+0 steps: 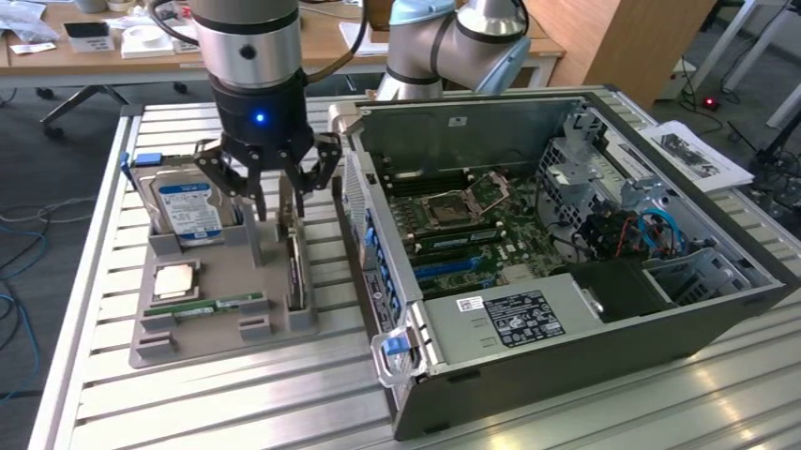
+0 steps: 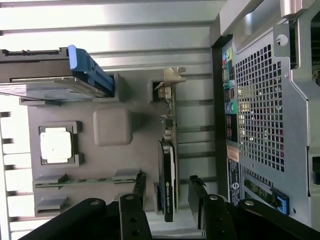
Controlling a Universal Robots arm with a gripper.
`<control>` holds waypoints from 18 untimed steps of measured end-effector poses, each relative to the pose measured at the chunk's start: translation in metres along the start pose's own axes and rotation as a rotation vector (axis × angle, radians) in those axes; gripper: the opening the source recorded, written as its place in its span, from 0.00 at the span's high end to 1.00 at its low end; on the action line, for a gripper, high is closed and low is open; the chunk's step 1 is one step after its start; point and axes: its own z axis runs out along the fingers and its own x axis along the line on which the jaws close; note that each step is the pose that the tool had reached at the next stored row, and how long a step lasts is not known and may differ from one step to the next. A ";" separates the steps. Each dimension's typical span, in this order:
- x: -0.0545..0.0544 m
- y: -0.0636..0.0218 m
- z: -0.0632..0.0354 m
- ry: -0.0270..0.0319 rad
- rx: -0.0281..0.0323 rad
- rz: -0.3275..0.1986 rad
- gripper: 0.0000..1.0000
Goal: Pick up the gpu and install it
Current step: 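Pick up the gpu and move the gpu toward the slot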
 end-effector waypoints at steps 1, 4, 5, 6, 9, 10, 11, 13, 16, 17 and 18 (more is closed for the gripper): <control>0.000 -0.0001 0.0018 0.0000 0.0000 0.000 0.53; 0.000 -0.0003 0.0072 0.0000 0.0000 0.000 0.53; 0.000 -0.0004 0.0090 -0.0001 -0.0001 0.000 0.53; 0.000 -0.0005 0.0109 -0.0001 -0.0001 0.000 0.53; 0.000 -0.0007 0.0163 -0.0001 -0.0001 0.000 0.53; 0.000 -0.0008 0.0181 0.0000 0.0000 0.000 0.53; 0.000 -0.0009 0.0199 -0.0001 -0.0001 0.000 0.53; 0.001 -0.0011 0.0234 0.0001 0.0000 0.000 0.53; 0.001 -0.0012 0.0261 0.0001 0.0001 0.000 0.53; 0.001 -0.0012 0.0261 0.0002 0.0002 0.000 0.53; 0.001 -0.0012 0.0262 0.0002 -0.0001 0.000 0.53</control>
